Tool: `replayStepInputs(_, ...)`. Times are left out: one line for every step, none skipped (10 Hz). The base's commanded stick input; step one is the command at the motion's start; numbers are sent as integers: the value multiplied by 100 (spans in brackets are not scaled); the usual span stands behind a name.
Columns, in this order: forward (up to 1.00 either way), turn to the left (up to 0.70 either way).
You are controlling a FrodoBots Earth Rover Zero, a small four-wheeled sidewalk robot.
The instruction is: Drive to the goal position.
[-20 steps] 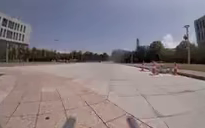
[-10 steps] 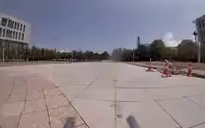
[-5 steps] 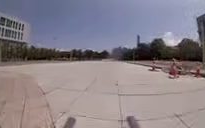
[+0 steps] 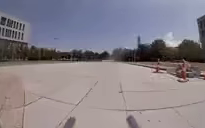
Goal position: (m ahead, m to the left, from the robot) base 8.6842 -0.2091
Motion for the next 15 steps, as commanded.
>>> replayStepInputs(100,0)
replayStepInputs(100,-18)
replayStepInputs(100,-27)
replayStepInputs(100,-27)
replayStepInputs(100,-14)
replayStepInputs(100,0)
replayStepInputs(100,0)
replayStepInputs(100,0)
replayStepInputs(100,0)
replayStepInputs(100,0)
replayStepInputs(100,0)
replayStepInputs(100,-3)
replayStepInputs(100,-22)
replayStepInputs(100,-27)
replayStepInputs(100,-15)
